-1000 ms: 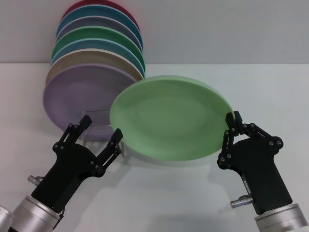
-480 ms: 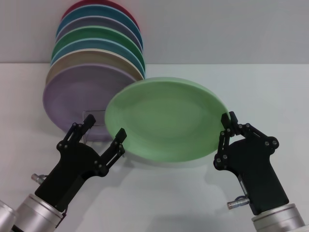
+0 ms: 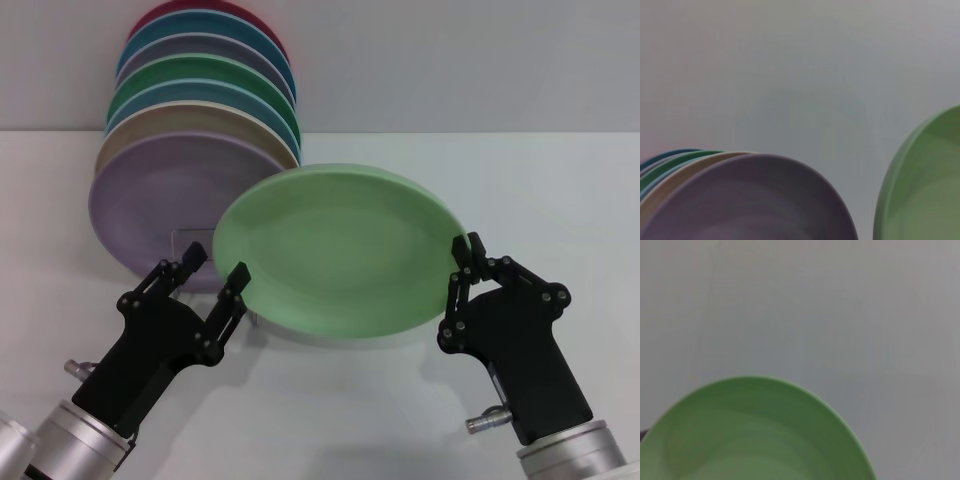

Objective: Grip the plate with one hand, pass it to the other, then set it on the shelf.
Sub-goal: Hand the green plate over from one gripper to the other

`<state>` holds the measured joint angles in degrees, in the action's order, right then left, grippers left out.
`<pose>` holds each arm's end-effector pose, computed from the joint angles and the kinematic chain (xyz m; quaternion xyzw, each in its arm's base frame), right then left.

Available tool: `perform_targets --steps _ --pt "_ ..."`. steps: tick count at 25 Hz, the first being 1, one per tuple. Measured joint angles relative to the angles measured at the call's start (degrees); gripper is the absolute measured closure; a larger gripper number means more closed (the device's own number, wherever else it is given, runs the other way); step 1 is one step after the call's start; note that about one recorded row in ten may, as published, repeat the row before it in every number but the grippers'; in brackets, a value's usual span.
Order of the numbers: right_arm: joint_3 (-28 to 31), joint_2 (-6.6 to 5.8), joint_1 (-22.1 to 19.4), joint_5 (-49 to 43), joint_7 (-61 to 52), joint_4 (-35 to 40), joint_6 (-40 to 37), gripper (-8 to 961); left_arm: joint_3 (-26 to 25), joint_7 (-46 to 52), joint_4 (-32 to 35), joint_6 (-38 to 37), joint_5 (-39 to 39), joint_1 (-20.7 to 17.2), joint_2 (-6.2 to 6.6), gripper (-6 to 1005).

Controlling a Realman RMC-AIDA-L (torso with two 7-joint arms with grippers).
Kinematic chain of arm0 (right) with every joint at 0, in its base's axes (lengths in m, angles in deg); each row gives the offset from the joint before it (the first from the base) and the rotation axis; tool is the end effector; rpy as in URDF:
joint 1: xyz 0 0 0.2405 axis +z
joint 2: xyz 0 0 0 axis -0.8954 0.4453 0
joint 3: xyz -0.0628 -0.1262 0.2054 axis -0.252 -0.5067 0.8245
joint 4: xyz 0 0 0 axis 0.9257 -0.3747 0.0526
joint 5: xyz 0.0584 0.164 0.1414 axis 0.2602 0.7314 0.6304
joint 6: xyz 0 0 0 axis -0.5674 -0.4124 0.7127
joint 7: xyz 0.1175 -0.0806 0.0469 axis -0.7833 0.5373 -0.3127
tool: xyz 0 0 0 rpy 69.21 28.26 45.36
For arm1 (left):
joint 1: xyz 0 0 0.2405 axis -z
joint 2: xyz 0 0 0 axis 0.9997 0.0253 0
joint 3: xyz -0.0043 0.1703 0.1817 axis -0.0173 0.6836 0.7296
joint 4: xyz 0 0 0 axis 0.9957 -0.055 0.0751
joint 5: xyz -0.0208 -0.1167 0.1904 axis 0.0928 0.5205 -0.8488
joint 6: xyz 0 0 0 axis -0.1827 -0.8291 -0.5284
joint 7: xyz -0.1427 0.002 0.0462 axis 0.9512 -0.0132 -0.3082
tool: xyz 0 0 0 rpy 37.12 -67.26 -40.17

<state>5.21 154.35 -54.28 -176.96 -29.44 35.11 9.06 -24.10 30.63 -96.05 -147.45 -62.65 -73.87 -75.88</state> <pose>0.2010 0.2146 -0.1105 -0.7178 0.1145 0.3159 0.6098 -0.2709 0.2562 -0.0886 -0.7860 -0.1806 -0.4067 0.4291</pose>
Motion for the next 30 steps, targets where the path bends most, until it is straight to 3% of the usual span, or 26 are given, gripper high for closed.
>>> perform_targets --steps 4,13,23,28,30 --pt "0.0 0.0 0.07 0.0 0.0 0.0 0.07 937 -0.22 0.0 -0.05 0.0 0.08 0.02 0.02 497" --pt "0.0 0.0 0.21 0.0 0.0 0.08 0.08 936 -0.34 0.0 0.06 0.03 0.13 0.5 0.02 689" --pt "0.0 0.0 0.43 0.0 0.0 0.08 0.08 932 -0.26 0.0 0.33 0.5 -0.1 1.02 0.02 744" --pt "0.2 0.0 0.54 -0.01 0.0 0.08 0.55 930 -0.2 0.0 0.2 0.52 -0.17 1.04 0.02 857" --pt "0.24 0.0 0.57 -0.01 0.0 0.09 0.62 929 -0.18 0.0 0.18 0.52 -0.18 1.09 0.02 859"
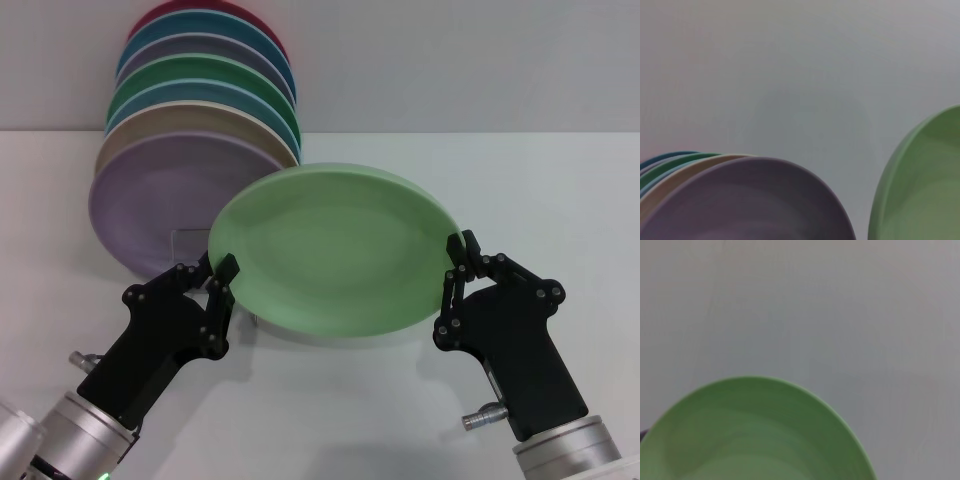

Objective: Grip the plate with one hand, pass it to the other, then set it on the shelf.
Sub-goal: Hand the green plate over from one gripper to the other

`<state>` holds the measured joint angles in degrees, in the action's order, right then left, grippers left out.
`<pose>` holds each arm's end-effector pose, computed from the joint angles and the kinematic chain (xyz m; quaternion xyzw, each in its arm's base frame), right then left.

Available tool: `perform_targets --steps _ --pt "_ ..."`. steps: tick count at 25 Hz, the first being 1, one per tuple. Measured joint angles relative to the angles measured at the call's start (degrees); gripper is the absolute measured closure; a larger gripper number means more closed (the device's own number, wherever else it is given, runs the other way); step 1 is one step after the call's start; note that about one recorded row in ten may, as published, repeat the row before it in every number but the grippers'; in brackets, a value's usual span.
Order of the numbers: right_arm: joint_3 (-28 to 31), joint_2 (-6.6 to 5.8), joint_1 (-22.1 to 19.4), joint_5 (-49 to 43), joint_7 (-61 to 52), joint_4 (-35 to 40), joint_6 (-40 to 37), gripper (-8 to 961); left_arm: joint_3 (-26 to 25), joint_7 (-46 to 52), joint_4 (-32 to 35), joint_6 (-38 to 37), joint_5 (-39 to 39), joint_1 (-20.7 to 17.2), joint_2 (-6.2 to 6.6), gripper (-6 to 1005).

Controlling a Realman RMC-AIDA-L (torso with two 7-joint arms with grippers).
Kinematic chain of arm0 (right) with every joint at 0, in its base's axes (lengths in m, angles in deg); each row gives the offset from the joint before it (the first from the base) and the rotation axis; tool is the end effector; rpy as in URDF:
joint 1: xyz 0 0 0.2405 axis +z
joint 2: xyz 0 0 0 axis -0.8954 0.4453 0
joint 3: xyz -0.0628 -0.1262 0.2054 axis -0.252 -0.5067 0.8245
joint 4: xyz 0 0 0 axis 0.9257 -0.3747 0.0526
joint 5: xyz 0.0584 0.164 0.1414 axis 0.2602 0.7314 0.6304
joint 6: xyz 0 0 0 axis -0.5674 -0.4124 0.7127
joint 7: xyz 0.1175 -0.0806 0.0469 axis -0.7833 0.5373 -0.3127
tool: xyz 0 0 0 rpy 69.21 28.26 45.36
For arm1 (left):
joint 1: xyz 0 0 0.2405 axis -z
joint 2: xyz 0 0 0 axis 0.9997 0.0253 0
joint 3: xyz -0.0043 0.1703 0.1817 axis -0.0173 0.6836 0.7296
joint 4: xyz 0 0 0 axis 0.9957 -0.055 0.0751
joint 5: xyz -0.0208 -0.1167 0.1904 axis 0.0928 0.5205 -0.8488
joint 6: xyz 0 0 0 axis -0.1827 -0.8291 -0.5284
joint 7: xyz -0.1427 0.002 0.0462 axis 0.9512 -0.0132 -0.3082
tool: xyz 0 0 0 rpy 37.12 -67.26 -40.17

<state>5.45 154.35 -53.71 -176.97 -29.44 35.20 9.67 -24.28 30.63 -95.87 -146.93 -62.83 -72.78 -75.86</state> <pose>0.1998 0.2174 -0.1114 -0.7207 0.1121 0.3156 0.6070 -0.2679 0.2617 -0.0891 -0.7896 -0.1747 -0.4057 0.4259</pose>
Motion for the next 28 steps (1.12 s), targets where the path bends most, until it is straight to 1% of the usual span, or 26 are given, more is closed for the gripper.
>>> perform_targets --steps 12,18,28 --pt "-0.13 0.0 0.15 0.0 0.0 0.0 0.14 923 -0.14 0.0 0.45 0.01 0.0 0.19 0.03 873" --pt "-0.19 0.0 0.17 -0.01 0.0 0.08 0.19 920 -0.24 0.0 0.43 0.04 0.04 0.04 0.06 950" --pt "-0.69 -0.1 0.36 -0.05 -0.67 0.43 -0.14 915 -0.97 -1.39 0.36 -0.37 0.26 -0.77 0.06 956"
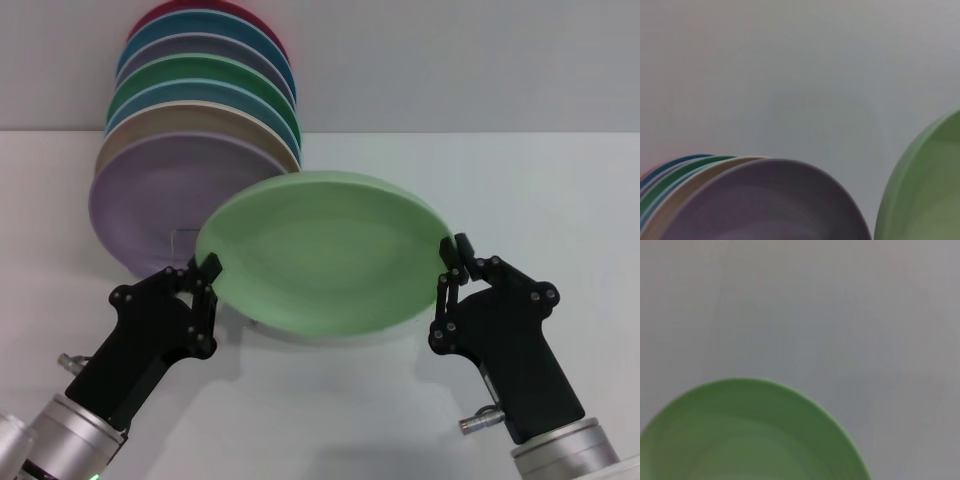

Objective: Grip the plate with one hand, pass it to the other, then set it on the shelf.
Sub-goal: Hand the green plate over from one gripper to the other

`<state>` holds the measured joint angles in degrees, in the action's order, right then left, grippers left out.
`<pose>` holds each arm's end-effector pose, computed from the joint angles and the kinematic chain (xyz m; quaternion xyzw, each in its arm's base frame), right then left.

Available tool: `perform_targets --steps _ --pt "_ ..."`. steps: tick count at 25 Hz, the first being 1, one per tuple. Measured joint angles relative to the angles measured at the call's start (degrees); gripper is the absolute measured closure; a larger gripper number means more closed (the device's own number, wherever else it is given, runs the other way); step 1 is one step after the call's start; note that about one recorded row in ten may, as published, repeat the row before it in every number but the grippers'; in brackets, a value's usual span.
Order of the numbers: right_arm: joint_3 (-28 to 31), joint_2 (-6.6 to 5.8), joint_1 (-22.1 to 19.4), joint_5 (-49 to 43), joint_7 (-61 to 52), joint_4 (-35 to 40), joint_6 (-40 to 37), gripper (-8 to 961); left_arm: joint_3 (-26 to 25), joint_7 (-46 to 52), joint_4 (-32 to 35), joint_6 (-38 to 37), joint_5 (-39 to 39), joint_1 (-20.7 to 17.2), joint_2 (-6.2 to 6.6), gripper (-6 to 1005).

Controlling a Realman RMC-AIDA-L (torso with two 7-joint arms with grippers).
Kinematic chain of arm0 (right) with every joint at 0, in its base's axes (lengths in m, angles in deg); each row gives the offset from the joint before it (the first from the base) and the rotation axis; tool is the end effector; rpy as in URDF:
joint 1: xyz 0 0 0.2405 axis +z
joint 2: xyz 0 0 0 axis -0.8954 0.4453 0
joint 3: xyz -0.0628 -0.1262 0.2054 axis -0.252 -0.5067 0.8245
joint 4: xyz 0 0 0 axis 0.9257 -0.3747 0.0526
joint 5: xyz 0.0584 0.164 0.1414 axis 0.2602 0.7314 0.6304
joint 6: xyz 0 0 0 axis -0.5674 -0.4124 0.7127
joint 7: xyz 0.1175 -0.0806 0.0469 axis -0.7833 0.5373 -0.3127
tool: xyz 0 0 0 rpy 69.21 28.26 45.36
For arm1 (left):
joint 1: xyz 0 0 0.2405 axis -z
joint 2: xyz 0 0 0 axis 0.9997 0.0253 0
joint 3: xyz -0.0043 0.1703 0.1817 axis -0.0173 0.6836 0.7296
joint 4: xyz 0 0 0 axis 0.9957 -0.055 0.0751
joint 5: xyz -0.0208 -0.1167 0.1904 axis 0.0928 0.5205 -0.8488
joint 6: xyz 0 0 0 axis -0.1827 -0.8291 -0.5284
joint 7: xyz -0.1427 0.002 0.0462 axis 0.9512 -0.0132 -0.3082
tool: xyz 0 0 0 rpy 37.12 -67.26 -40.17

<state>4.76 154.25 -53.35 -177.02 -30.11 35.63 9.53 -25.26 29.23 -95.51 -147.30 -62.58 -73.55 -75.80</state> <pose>0.2000 0.2165 -0.1125 -0.7245 0.1099 0.3188 0.6011 -0.2740 0.2606 -0.0847 -0.7848 -0.1707 -0.3980 0.4434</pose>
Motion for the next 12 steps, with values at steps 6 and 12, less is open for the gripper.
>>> perform_targets --steps 6,12 --pt "-0.03 -0.37 0.55 -0.7 -3.14 0.94 -0.28 884 -0.19 -1.05 -0.15 -0.06 0.16 -0.33 0.07 958" --pt "-1.1 -0.61 0.48 -6.17 -7.77 3.98 -2.02 720 -1.51 -1.2 0.07 -1.32 0.2 -0.77 0.14 958"
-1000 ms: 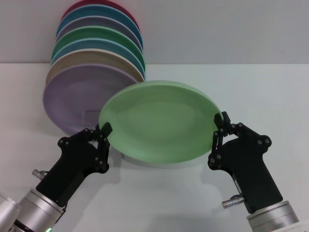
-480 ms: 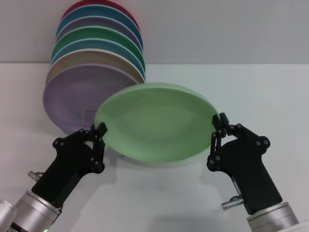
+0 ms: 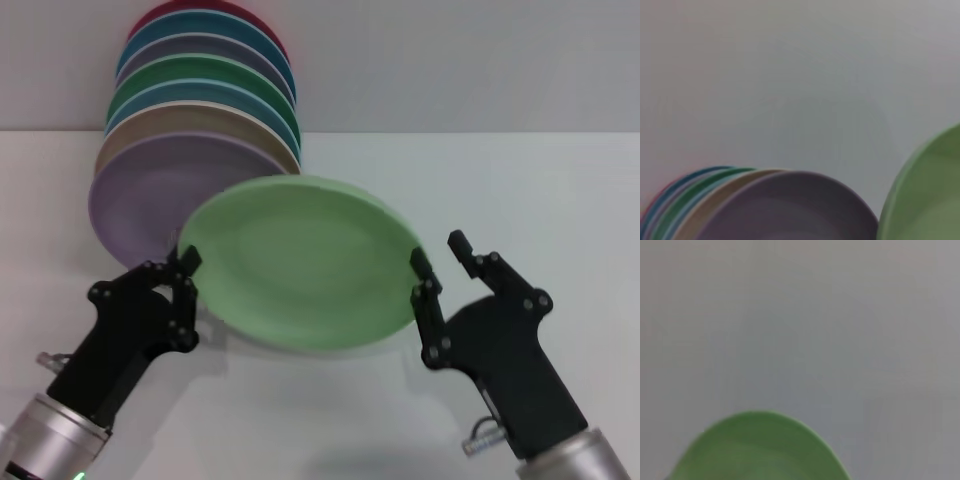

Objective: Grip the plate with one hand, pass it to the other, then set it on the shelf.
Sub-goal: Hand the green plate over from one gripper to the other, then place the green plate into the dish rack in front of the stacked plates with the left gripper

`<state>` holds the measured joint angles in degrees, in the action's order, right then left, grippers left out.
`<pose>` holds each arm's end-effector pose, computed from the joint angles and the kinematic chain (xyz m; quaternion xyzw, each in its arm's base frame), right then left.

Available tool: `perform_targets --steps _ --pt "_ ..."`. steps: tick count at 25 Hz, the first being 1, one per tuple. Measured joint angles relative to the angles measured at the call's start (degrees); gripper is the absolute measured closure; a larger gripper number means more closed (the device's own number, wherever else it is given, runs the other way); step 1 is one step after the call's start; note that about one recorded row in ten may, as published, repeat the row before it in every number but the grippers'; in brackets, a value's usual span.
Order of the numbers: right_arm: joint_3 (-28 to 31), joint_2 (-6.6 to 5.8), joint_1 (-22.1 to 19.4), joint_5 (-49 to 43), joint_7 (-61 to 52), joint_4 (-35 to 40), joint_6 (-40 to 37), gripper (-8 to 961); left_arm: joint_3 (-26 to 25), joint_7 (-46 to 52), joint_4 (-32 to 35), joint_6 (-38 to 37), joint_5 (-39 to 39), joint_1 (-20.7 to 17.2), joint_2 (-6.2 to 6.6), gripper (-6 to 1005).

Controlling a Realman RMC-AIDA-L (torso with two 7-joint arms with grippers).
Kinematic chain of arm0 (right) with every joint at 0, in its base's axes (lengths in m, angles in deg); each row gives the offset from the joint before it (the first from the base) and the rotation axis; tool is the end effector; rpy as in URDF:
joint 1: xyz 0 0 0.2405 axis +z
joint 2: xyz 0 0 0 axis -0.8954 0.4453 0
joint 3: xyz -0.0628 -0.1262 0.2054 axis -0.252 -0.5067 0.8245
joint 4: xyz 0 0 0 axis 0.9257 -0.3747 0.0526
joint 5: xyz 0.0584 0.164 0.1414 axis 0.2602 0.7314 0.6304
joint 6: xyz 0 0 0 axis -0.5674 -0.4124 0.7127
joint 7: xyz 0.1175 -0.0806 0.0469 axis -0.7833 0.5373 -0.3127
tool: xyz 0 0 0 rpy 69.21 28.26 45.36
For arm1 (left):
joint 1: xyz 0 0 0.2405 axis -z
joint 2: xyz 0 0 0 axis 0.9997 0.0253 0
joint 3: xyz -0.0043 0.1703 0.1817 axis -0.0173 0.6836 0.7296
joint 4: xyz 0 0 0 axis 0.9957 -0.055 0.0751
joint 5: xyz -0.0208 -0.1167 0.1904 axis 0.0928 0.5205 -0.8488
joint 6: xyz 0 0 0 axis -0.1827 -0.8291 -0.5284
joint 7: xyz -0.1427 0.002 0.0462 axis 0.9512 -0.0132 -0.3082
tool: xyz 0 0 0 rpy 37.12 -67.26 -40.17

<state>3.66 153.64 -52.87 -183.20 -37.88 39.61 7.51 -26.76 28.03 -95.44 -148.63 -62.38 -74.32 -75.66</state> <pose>0.2029 0.2103 -0.1114 -0.7379 0.0901 0.3623 0.5622 -0.2778 0.2603 -0.0769 -0.7740 -0.1638 -0.3993 0.4632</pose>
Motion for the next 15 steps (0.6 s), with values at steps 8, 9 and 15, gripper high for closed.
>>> perform_targets --steps 8,9,15 --pt "-4.91 -0.04 -0.89 -5.19 -6.25 8.13 -11.93 633 -2.28 -1.97 0.5 -3.35 0.0 -0.62 0.24 959" --pt "-4.92 -0.06 -0.9 -5.19 -6.4 8.33 -12.09 633 -2.41 -2.07 0.67 -3.91 -0.01 -0.62 0.25 960" --pt "-4.71 0.17 -0.68 -5.14 -6.92 10.75 -9.13 633 -5.6 -1.93 0.88 -11.0 -0.06 -1.6 0.29 963"
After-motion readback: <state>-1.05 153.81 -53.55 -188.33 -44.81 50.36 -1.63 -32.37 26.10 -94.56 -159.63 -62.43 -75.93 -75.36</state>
